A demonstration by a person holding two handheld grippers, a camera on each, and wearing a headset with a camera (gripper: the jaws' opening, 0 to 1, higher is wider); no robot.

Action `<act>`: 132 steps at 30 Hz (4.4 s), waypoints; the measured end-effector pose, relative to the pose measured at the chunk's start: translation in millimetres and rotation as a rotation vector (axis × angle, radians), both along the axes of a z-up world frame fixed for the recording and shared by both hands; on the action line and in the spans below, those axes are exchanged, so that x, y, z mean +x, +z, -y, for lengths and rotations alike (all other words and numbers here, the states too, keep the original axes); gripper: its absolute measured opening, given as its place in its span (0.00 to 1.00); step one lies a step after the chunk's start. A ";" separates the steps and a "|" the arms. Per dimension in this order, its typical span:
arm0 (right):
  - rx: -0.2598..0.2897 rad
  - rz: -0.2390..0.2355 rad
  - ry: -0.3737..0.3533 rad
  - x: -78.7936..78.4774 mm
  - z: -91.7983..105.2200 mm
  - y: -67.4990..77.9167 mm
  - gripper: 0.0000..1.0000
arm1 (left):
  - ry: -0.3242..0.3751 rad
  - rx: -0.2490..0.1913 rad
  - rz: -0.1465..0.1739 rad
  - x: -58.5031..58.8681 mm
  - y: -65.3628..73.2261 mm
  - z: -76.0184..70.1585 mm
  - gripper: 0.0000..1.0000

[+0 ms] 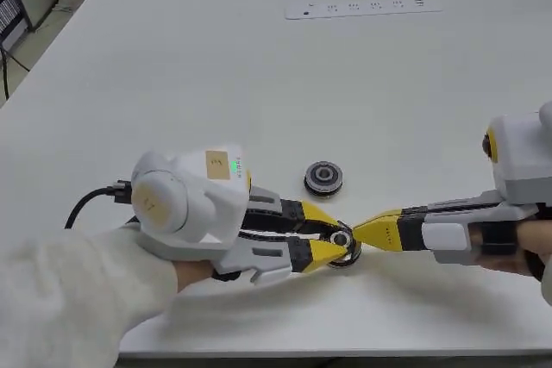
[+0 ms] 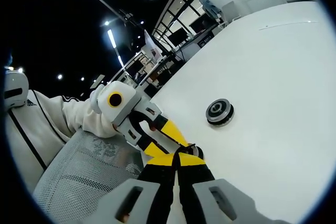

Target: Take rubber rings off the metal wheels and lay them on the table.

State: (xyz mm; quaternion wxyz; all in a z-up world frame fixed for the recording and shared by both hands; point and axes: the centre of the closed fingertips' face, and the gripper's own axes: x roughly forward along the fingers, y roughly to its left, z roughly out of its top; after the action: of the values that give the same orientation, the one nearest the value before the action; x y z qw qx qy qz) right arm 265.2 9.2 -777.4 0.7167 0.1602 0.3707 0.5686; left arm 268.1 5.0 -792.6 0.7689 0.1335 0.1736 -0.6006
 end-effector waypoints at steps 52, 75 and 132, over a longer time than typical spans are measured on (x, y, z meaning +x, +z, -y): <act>0.011 -0.040 -0.064 8.3 6.1 -0.8 0.00 | 0.042 0.022 0.054 11.6 23.9 -12.2 0.34; 0.052 -0.001 -0.075 11.5 7.7 19.7 0.00 | 0.166 -0.056 0.033 22.0 63.9 -44.1 0.78; 0.093 0.099 -0.014 13.2 -34.1 86.3 0.00 | 0.383 -0.138 0.027 -12.4 91.2 -121.2 1.00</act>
State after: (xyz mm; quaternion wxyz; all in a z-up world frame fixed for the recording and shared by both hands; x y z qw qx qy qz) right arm 278.4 43.3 -691.1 0.7298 0.1674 0.3070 0.5875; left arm 255.6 126.2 -701.4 0.8787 0.0533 0.1440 -0.4519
